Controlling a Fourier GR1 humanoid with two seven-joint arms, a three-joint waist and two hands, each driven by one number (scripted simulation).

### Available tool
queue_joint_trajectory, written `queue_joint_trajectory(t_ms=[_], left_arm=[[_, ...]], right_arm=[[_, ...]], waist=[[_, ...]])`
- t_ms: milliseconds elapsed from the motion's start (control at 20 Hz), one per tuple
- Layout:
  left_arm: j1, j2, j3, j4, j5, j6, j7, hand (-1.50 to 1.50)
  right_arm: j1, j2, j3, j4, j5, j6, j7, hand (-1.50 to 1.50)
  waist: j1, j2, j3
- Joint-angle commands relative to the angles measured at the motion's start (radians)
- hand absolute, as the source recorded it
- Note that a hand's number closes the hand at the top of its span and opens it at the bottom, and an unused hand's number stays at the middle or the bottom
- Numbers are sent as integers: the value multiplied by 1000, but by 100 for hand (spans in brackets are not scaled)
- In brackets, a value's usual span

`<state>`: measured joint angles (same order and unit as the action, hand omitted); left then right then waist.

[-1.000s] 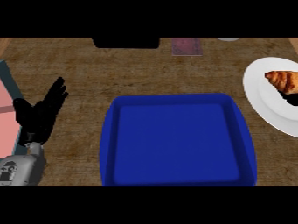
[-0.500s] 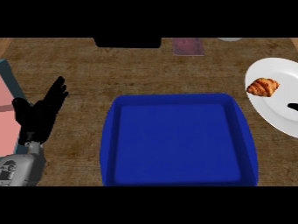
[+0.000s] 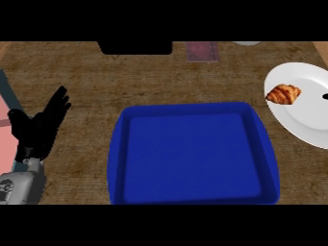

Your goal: Pick the croissant from the tray and place it in the plate

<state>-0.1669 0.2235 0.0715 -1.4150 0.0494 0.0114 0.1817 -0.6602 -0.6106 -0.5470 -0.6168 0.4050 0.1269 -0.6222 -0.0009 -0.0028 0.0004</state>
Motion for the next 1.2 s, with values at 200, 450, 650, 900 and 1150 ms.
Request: queue_joint_trajectory(t_ms=[200,450,650,900,1150], left_arm=[[-4,26,22,-18,14,-22,18,0],[-46,-13,7,69,-33,8,-38,0],[-17,-29,-10,-21,-36,20,8,0],[-80,-20,9,52,-39,4,0,0],[-13,-40,-12,-28,-39,5,21,0]], right_arm=[[-32,-54,-98,71,-196,317,224,-150],[67,-54,-103,39,-263,389,166,-150],[73,-182,-112,197,-244,424,12,-150],[16,-210,-75,283,-217,376,-25,-150],[95,-298,-97,343,-234,439,-106,-150]], waist=[[-1,1,0],[-4,3,0],[17,9,2],[20,12,2],[24,13,4]])
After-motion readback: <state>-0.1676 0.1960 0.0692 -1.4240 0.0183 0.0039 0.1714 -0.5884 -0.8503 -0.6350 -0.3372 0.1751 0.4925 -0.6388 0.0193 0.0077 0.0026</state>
